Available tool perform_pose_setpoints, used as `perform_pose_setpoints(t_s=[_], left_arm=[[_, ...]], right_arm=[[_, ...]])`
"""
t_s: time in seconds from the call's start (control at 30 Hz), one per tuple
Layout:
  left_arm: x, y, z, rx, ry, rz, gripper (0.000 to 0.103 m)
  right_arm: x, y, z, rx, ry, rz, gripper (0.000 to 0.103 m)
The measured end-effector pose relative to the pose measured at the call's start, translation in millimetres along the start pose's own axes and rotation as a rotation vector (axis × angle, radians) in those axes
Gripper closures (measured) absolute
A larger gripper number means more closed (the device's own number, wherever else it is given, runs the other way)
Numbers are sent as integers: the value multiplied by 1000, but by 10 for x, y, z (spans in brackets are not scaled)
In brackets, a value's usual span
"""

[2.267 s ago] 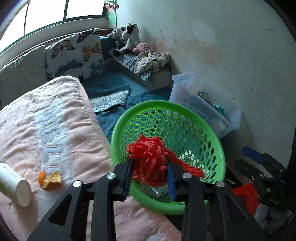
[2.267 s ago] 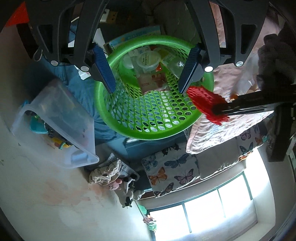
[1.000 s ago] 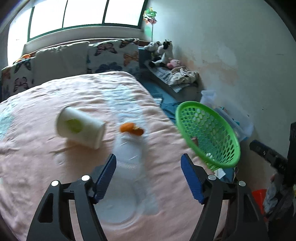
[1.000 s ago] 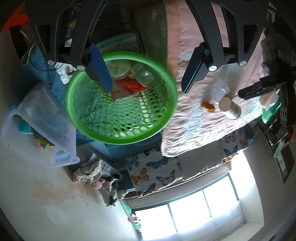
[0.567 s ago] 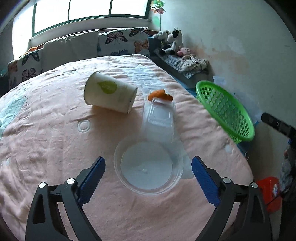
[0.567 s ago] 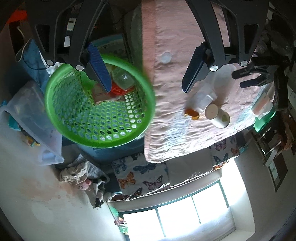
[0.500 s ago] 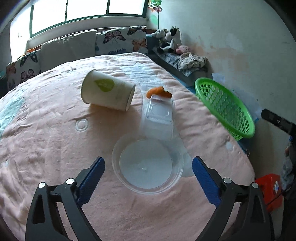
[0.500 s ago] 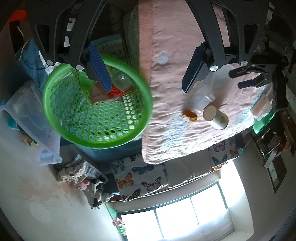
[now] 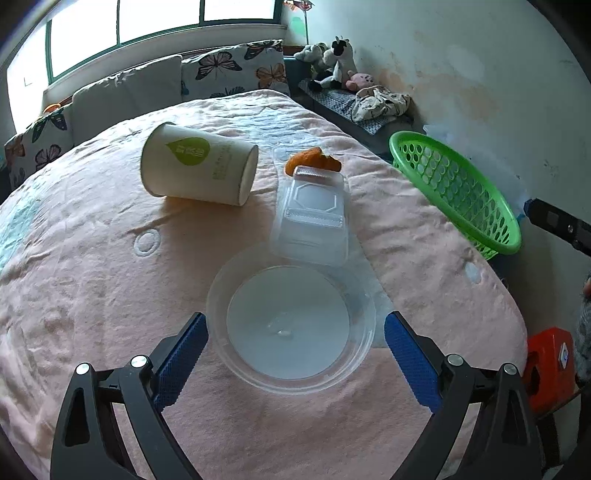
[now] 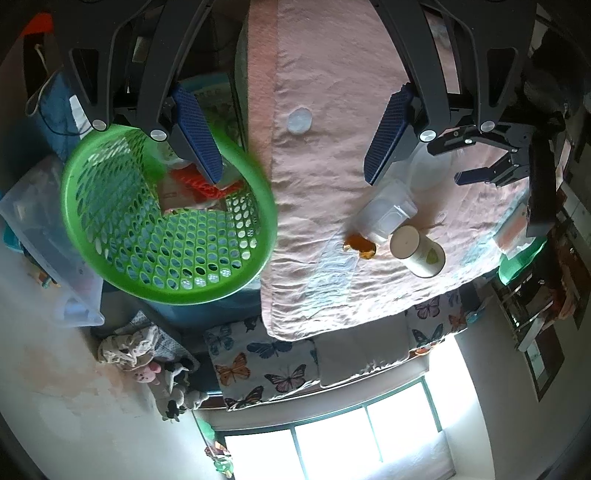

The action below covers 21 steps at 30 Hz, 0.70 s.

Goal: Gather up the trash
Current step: 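Move both tools back over the bed toward the clear round lid and orange peel, then grasp the clear round lid with the left gripper while the right gripper grasps the orange peel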

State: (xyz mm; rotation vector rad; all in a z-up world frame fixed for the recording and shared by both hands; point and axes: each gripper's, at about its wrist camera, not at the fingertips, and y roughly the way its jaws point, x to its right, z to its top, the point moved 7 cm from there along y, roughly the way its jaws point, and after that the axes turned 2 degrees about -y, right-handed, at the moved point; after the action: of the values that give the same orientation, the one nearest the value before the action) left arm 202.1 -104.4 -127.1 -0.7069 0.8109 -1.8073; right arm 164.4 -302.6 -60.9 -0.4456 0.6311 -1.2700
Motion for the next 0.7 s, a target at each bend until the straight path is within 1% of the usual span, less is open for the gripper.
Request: perform_pose_setpoints(t_s=[0.27,0.33,0.5,0.7], left_arm=[[14,74,-36,-10,30,35,10],[20,61,-37,0,37,39,13],[20,-36,-22,34,45,44,14],[-37,-247,5,74,39,54,15]], right_arm=[[-73,87,-8,-17,-16,15,24],[-93,107,-7,-20,-22,18,24],[-177,191,36,-31,-30,41,24],[-314,338,154,-45,-41,76,24]])
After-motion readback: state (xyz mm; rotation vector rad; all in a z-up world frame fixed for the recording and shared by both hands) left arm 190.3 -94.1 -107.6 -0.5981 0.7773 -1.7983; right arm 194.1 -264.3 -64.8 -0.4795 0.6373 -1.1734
